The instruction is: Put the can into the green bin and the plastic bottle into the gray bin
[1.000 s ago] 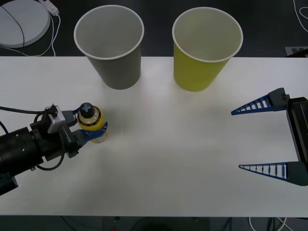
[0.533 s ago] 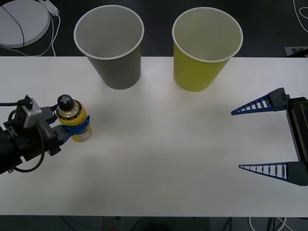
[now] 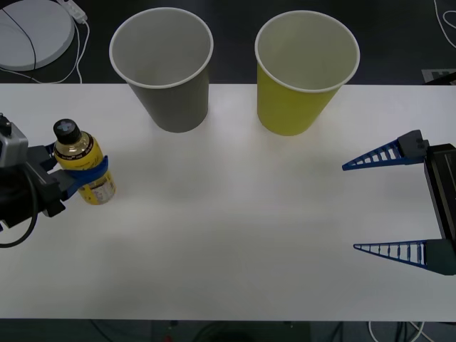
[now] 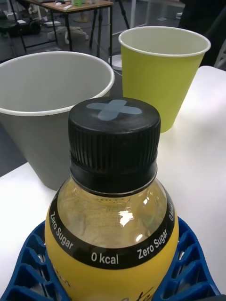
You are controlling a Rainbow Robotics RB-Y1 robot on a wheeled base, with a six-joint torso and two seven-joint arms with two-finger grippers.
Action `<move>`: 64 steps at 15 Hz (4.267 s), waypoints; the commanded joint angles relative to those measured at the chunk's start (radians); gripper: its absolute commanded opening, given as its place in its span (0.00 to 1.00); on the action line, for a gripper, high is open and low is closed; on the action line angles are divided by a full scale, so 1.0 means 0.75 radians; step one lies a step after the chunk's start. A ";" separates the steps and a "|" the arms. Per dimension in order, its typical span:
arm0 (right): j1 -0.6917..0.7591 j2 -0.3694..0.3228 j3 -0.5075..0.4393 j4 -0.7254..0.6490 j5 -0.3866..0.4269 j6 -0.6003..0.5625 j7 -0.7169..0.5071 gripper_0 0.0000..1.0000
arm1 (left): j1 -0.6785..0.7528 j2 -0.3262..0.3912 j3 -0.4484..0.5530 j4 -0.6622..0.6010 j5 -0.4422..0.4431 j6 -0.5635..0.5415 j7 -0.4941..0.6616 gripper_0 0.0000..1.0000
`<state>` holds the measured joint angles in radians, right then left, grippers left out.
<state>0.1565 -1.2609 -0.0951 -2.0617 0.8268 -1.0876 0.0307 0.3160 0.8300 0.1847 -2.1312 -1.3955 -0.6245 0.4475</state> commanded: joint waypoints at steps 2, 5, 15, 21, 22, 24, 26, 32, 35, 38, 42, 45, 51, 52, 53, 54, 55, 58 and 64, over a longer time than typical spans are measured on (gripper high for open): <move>0.000 0.000 0.000 0.000 0.000 0.000 0.000 1.00 | -0.002 0.061 0.050 -0.014 -0.054 -0.002 0.148 0.00; 0.000 0.000 0.000 0.000 0.000 0.000 0.000 1.00 | -0.004 0.131 0.110 -0.012 -0.054 -0.037 0.201 0.00; 0.000 0.000 0.000 0.000 0.000 0.000 0.000 1.00 | -0.035 0.525 0.241 -0.001 -0.052 -0.108 0.573 0.00; 0.000 0.000 0.000 0.000 0.000 0.000 0.000 1.00 | -0.227 0.673 0.241 0.158 0.046 -0.305 0.592 0.00; 0.000 0.000 0.000 0.000 0.000 0.000 0.000 1.00 | -0.266 0.691 0.241 0.185 0.065 -0.341 0.592 0.00; 0.000 0.000 0.000 0.000 0.000 0.000 0.000 1.00 | -0.342 0.716 0.241 0.230 0.083 -0.419 0.596 0.00; 0.000 0.000 0.000 0.000 0.000 0.000 0.000 1.00 | -0.432 0.724 0.230 0.275 0.079 -0.497 0.596 0.00; 0.000 0.000 0.000 0.000 0.000 0.000 0.000 1.00 | -0.677 0.750 0.050 0.348 0.057 -0.523 0.606 0.00; 0.000 0.000 0.000 0.000 0.000 0.000 0.000 1.00 | -0.808 0.769 -0.056 0.383 0.057 -0.523 0.618 0.00; 0.000 0.000 0.000 0.000 0.000 0.000 0.000 1.00 | -0.996 0.775 -0.185 0.455 0.057 -0.615 0.624 0.00; 0.000 0.000 0.000 0.000 0.000 0.000 0.000 1.00 | -1.237 0.775 -0.387 0.551 0.057 -0.644 0.633 0.00; 0.000 0.000 0.000 0.000 0.000 0.000 0.000 1.00 | -1.464 0.773 -0.586 0.635 0.057 -0.677 0.633 0.00; 0.000 0.000 0.000 0.000 0.000 0.000 0.000 1.00 | -1.820 0.695 -0.880 0.819 0.051 -0.746 0.622 0.00; 0.000 0.000 0.000 0.000 0.000 0.000 0.000 1.00 | -1.849 0.683 -0.905 0.837 0.046 -0.746 0.620 0.00; 0.000 0.000 0.000 0.000 0.000 0.000 0.000 1.00 | -1.888 0.669 -0.942 0.858 0.042 -0.746 0.618 0.00; 0.000 0.000 0.000 0.000 0.000 0.000 0.000 1.00 | -1.935 0.660 -0.985 0.880 0.038 -0.755 0.618 0.00; 0.000 0.000 0.000 0.000 0.000 0.000 0.000 1.00 | -1.992 0.638 -1.019 0.907 0.022 -0.783 0.620 0.00; 0.000 0.000 0.000 0.000 0.000 0.000 0.000 1.00 | -2.180 0.575 -1.148 1.005 -0.039 -0.883 0.631 0.00; 0.000 0.000 0.000 0.000 0.000 0.000 0.000 1.00 | -2.467 0.409 -1.424 1.222 -0.050 -0.885 0.633 0.00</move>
<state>0.1565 -1.2609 -0.0951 -2.0617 0.8268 -1.0876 0.0307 -1.5127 1.1529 -0.8634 -1.2360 -1.4327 -1.2888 0.9219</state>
